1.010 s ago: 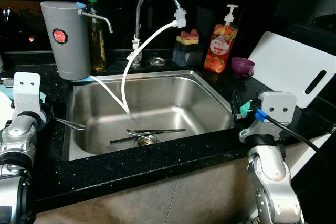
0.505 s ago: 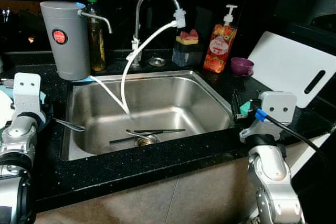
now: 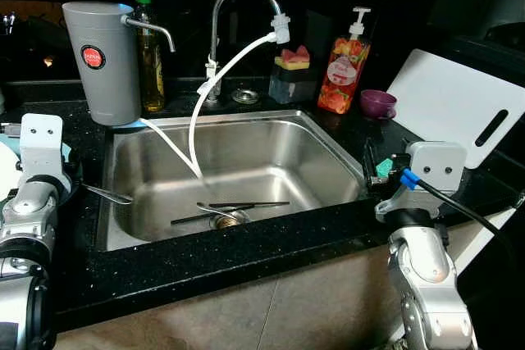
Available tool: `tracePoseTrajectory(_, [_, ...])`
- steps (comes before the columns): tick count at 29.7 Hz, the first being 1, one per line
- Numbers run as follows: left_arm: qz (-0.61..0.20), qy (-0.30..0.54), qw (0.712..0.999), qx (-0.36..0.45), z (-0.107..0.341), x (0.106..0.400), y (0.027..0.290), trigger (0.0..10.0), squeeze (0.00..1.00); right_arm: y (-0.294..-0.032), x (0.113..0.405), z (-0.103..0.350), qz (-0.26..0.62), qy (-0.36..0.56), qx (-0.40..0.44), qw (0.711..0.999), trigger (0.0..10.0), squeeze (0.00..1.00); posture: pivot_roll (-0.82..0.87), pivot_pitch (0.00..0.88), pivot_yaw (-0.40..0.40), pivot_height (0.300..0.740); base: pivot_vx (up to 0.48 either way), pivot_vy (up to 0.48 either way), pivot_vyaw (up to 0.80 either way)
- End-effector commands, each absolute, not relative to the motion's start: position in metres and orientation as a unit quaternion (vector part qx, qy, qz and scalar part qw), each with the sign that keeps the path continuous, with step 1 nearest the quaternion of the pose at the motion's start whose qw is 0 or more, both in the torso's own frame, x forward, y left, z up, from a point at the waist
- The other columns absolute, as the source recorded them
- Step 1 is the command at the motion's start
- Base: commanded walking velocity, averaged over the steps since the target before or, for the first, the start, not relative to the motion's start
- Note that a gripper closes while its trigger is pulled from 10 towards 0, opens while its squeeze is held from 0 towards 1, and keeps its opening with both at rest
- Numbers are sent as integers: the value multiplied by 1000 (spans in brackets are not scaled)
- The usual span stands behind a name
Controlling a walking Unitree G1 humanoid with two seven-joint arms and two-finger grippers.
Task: Kitchen organization
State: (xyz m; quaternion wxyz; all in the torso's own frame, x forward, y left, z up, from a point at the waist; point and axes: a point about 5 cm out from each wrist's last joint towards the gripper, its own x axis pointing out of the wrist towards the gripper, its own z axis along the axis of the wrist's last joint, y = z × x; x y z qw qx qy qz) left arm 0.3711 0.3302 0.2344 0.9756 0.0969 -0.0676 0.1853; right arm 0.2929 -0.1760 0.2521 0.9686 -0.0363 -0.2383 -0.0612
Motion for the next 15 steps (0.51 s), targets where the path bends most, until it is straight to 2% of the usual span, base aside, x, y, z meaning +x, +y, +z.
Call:
tracePoseTrajectory(1, [184,-43,977,94,220,368,332,10000,0,-179,292,252,-66,-235,-38,969,10000,0,-18,97,-110,740,0,0,0])
tracePoseTrajectory(15, [177,-47,979,89,214,364,334,10000,0,-176,295,252,-59,-234,-35,970,10000,0,-1,100,-121,740,0,0,0])
